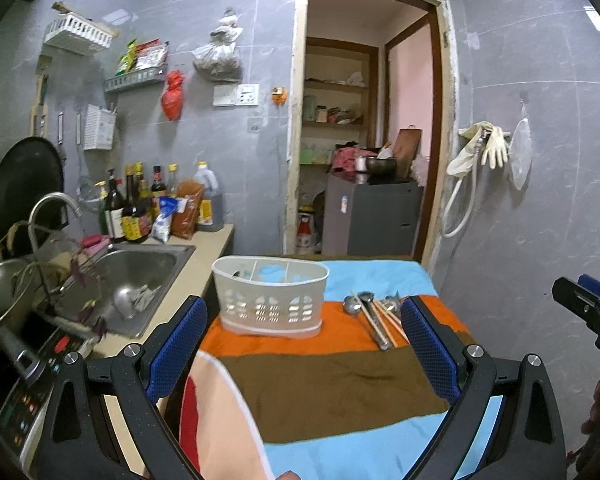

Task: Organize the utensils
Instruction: 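Lower the left tool toward the silver spoons while the right tool approaches the fork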

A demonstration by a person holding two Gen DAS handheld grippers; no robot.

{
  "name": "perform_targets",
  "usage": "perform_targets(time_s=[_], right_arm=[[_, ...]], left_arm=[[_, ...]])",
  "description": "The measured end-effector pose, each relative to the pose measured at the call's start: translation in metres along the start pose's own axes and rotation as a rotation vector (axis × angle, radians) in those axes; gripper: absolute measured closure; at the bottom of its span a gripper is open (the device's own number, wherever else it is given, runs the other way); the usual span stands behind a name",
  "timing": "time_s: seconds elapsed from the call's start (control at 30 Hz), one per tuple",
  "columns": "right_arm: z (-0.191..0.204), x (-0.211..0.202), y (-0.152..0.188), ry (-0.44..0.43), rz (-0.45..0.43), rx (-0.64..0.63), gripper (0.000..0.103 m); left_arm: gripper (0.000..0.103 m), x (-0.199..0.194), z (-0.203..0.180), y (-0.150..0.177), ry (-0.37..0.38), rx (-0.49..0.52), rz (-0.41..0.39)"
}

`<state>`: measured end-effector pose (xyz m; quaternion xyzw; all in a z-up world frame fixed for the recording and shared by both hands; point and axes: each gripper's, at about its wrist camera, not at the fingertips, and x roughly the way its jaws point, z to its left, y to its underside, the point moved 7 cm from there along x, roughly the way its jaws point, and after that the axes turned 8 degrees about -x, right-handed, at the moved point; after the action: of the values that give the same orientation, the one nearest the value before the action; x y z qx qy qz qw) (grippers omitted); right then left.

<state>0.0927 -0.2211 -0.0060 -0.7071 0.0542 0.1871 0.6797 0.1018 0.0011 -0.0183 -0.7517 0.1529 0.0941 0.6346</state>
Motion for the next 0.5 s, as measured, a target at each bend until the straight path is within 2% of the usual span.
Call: perform_targets(time_s=[0.3,0.5], right_arm=[[-0.01,0.008,-0.025,0.127,-0.026,-0.061,0.0],[-0.028,0.03,-0.029,0.111,-0.011,-0.069,0.0]], left_arm=[[0.008,0.032,-0.012,-0.023,0.045,0.011,-0.019],[0.008,0.061,-0.02,-0.024,0.073,-0.017,0.009]])
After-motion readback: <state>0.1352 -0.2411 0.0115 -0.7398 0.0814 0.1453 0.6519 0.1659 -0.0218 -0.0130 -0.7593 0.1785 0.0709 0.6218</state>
